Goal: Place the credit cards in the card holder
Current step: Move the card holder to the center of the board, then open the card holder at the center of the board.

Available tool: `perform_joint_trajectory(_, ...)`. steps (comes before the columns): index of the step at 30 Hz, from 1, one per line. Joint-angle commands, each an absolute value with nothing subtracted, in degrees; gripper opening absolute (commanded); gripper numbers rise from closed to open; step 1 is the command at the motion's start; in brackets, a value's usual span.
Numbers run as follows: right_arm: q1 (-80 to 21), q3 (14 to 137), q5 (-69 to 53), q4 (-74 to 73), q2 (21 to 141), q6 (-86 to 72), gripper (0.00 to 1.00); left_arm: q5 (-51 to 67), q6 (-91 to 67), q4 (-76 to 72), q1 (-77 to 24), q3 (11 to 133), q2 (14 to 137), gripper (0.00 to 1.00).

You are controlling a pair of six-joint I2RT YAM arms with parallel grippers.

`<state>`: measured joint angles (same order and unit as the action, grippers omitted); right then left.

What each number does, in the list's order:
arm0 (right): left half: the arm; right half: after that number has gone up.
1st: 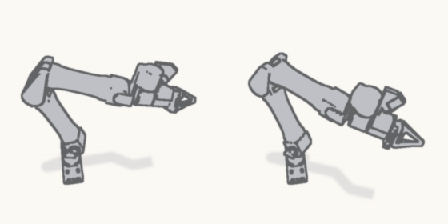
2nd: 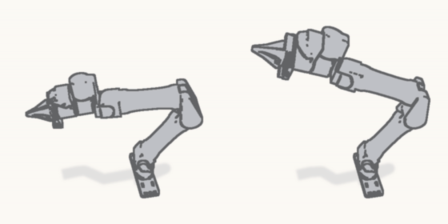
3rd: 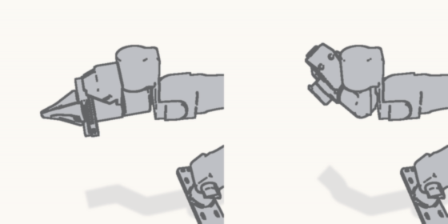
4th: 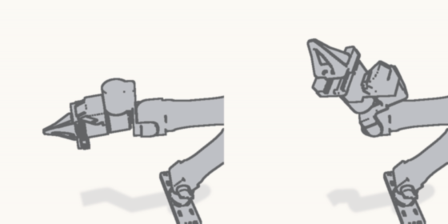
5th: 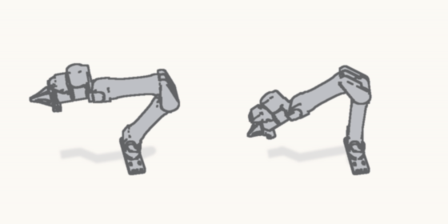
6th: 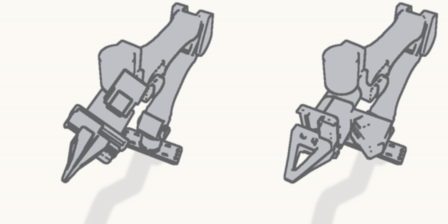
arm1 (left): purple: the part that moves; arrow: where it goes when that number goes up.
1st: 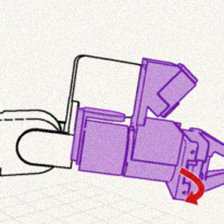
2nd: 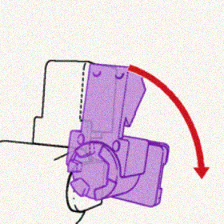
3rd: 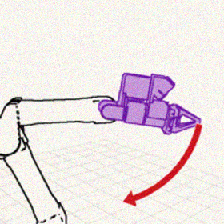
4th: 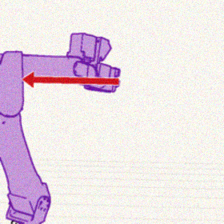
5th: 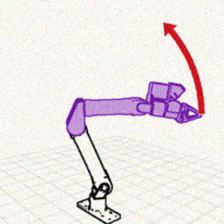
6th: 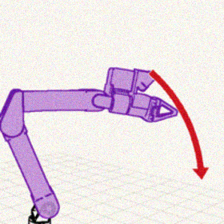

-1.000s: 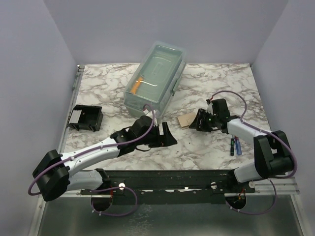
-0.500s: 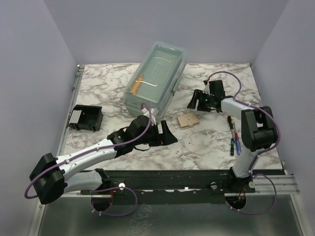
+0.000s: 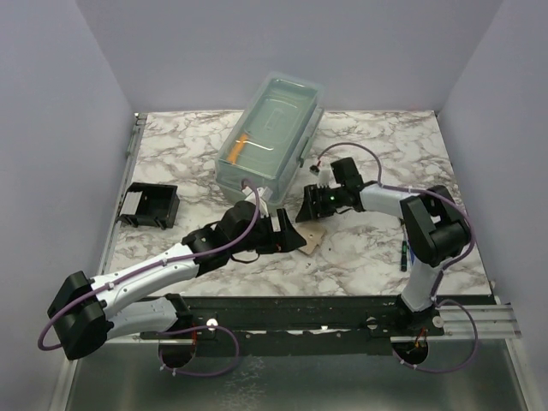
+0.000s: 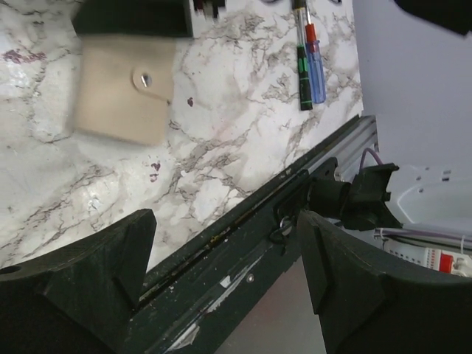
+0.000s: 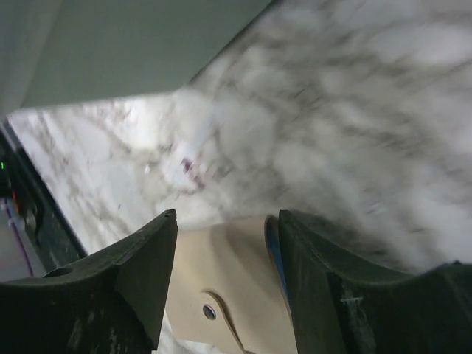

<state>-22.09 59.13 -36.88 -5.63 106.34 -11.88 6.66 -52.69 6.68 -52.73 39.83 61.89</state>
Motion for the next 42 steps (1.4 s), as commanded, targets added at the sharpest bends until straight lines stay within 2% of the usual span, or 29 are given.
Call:
perform_joint_trajectory(1, -24.82, 51.28, -34.94, -3.82, 99.06, -17.34, 0.61, 1.21, -52.34, 7.91, -52.77, 38.32, 62.01, 0.84)
perform_joint_trajectory(4, -24.87, 48.20, -17.58, -8.39, 91.51, -29.46, 0.64, 0.99, -52.73, 7.76, -52.40, 37.92, 63.94, 0.84)
perform_joint_trajectory(7, -24.87, 46.03, -8.28, -14.19, 85.75, -37.22, 0.64, 1.67, -53.11, 7.03, -52.10, 38.20, 67.64, 0.83)
perform_joint_trajectory(12, -27.90, 45.19, -6.95, -19.70, 82.87, -45.83, 0.61, 7.23, -54.18, 1.49, -49.07, 37.51, 73.82, 0.73)
perform_joint_trajectory(17, -36.28, 48.28, 2.72, -24.50, 82.42, -54.43, 0.60, 11.64, -53.60, -3.58, -46.50, 37.72, 80.38, 0.61)
perform_joint_trajectory(22, -40.51, 51.66, 9.28, -29.64, 86.21, -57.31, 0.53, 12.05, -50.78, -3.53, -46.38, 39.30, 86.43, 0.63)
perform_joint_trajectory(27, -45.69, 59.31, 16.26, -38.05, 92.26, -58.92, 0.53, 11.35, -50.88, -4.78, -46.40, 38.03, 87.59, 0.61)
perform_joint_trajectory(34, -50.18, 64.23, 20.21, -44.51, 97.95, -63.14, 0.54, 10.81, -51.86, -5.48, -46.41, 36.47, 87.38, 0.53)
perform_joint_trajectory(42, -51.15, 64.26, 20.28, -45.61, 100.25, -64.86, 0.51, 11.87, -51.82, -6.43, -46.40, 36.18, 87.52, 0.50)
